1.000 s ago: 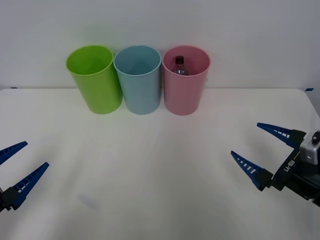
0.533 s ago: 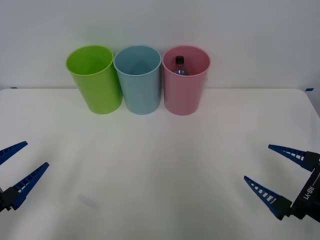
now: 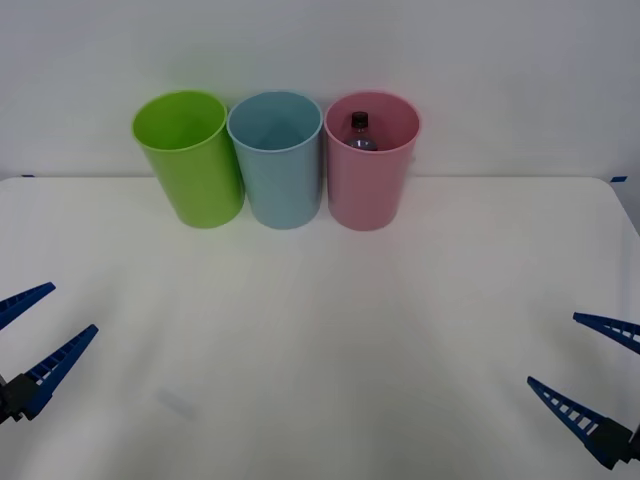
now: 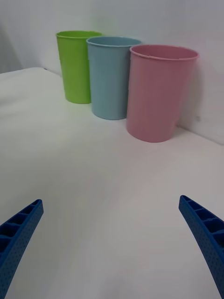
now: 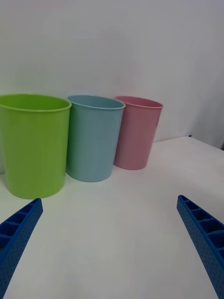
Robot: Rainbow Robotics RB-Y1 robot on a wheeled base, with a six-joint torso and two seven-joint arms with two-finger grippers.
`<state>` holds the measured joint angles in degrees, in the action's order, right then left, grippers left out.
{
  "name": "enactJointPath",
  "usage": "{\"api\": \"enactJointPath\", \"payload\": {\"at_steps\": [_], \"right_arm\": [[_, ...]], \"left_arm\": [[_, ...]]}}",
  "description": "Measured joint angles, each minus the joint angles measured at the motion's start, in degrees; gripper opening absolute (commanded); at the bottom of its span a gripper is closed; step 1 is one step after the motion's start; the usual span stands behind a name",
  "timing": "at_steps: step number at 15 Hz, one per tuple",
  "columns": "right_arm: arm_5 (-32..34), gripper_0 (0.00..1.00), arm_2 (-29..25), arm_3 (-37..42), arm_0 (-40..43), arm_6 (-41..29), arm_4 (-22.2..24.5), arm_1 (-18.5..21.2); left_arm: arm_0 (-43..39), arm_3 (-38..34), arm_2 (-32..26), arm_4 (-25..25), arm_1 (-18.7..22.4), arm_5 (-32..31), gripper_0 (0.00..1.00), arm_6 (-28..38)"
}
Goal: Grasp the object on the table and drop it into the matching bin: aluminum can to the light blue bin, PET bottle to the pink bin.
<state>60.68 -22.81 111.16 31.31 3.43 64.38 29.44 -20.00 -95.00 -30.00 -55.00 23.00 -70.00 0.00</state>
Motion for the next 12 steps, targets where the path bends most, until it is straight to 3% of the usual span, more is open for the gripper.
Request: {"api": "enactJointPath", "payload": {"at_steps": [12], "right_arm": [[0.8,1.00,-1.0,-5.0,0.6,1.9,-0.8,0.0]], "left_arm": [[0.0,0.0,0.0,0.0,0.0,0.0,1.00,0.0]]}}
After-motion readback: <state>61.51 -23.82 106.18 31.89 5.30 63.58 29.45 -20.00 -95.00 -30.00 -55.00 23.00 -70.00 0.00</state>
